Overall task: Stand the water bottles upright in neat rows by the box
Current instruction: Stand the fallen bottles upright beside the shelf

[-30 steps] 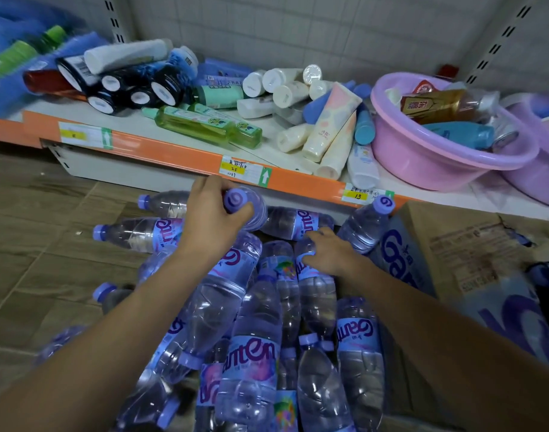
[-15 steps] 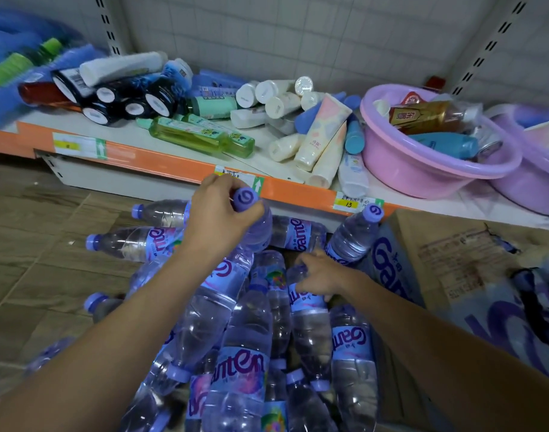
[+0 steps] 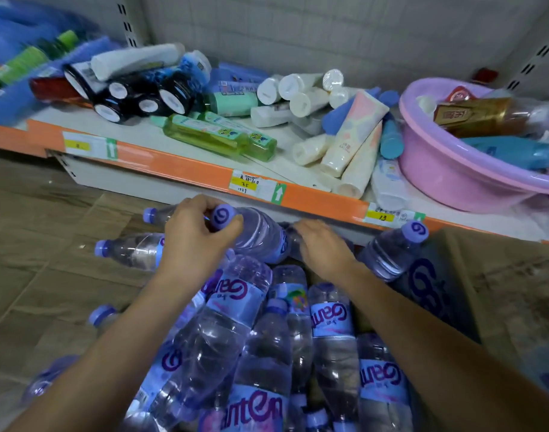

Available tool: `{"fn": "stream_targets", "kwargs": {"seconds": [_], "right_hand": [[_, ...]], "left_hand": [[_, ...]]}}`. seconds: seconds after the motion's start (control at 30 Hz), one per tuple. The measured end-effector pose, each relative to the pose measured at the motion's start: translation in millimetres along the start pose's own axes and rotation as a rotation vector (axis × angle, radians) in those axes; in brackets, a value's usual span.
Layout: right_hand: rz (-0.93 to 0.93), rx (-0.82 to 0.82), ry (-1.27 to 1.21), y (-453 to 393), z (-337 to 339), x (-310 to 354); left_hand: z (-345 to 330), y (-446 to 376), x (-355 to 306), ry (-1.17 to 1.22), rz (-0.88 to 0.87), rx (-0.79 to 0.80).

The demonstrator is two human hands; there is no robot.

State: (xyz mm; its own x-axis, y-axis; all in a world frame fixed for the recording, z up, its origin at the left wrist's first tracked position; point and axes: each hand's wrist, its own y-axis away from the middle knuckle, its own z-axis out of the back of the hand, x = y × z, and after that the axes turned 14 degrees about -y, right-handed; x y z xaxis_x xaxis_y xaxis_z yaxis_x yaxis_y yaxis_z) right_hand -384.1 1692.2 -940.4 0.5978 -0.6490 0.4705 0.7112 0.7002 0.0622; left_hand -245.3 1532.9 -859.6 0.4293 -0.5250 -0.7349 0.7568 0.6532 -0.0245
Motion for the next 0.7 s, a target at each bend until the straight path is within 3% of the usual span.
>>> {"fn": "stream_targets", "kwargs": {"seconds": [0.07,0.17,0.3,0.5,0.7], "right_hand": [[0.038,0.130,-0.071,-25,-15,1],[-0.059,0.224,-0.180,-52,-25,2],[-0.126,0.337,-0.062,-57,-17,8],[-0.208,0.234,0.305,-42,-43,33],[-0.068,0.001,0.161,-26,-40,37]], "left_hand": [[0,0,1,0.052,0.012,-0.005],[1,0,2,0.037,-0.036,-0.017],[10,-3,-5,-0.072,-0.157,-0.112],[32,-16,-22,-0.110,-0.232,-0.187],[35,-18,-20,-0.054,-0.223,-0.171]]}}
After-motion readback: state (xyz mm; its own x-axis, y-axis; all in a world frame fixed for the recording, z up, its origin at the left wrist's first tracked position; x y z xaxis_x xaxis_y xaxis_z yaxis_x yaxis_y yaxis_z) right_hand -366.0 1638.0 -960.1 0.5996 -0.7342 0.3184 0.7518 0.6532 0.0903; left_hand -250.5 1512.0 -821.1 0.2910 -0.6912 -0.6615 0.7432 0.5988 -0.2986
